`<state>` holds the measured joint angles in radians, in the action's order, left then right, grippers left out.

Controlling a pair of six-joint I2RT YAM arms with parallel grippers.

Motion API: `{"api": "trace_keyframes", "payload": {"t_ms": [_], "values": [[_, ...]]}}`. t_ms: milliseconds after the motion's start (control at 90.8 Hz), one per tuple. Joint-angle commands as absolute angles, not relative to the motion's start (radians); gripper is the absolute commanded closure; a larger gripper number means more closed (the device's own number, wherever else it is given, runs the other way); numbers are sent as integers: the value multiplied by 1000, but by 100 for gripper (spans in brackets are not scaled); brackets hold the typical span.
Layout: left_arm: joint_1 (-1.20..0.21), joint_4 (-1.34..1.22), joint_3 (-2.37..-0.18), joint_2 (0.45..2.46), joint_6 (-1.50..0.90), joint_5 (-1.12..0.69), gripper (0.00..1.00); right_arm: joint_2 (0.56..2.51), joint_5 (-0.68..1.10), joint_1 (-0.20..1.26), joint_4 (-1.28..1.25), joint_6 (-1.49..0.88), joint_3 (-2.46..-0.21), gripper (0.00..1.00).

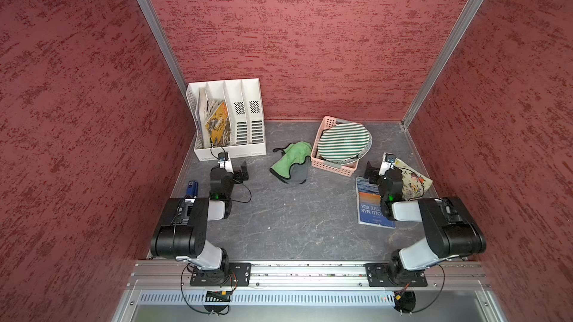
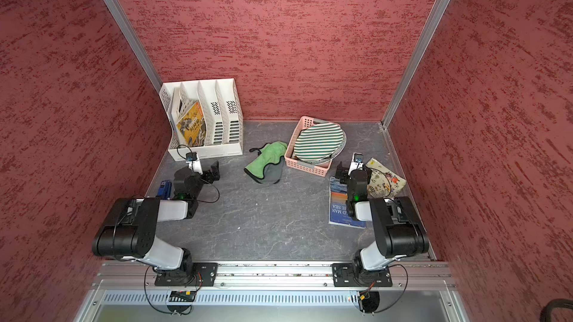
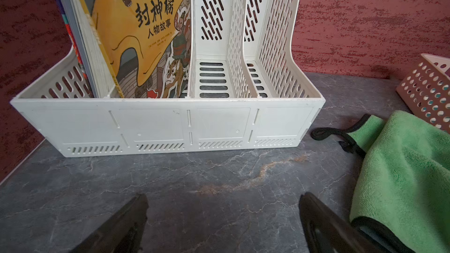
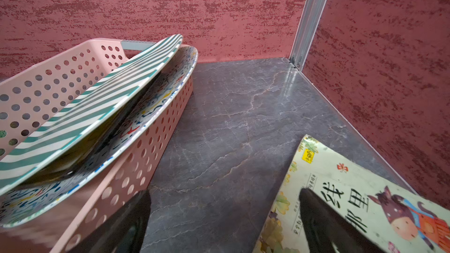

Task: Wipe the wet plate dry
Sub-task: Pick up the plate from the bin.

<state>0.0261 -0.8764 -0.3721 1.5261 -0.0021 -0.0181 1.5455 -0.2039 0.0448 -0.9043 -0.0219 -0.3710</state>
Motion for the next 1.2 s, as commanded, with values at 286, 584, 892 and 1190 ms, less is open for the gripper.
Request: {"api": "trace_keyframes", "payload": {"t_ms": [286, 584, 892, 1190], "values": [[29, -893, -378, 1525, 8, -19, 0, 1538, -192, 45, -927, -18, -372, 1], [38, -894, -378, 1525, 0, -32, 0, 1116, -107, 69, 196, -441, -809, 2], [-204, 226, -778, 1030, -466, 443, 0, 1219, 284, 164, 565, -618, -1085, 12], [-594, 729, -1133, 1197, -645, 399, 0, 1329, 212, 357, 696, -500, -1225, 14]]}}
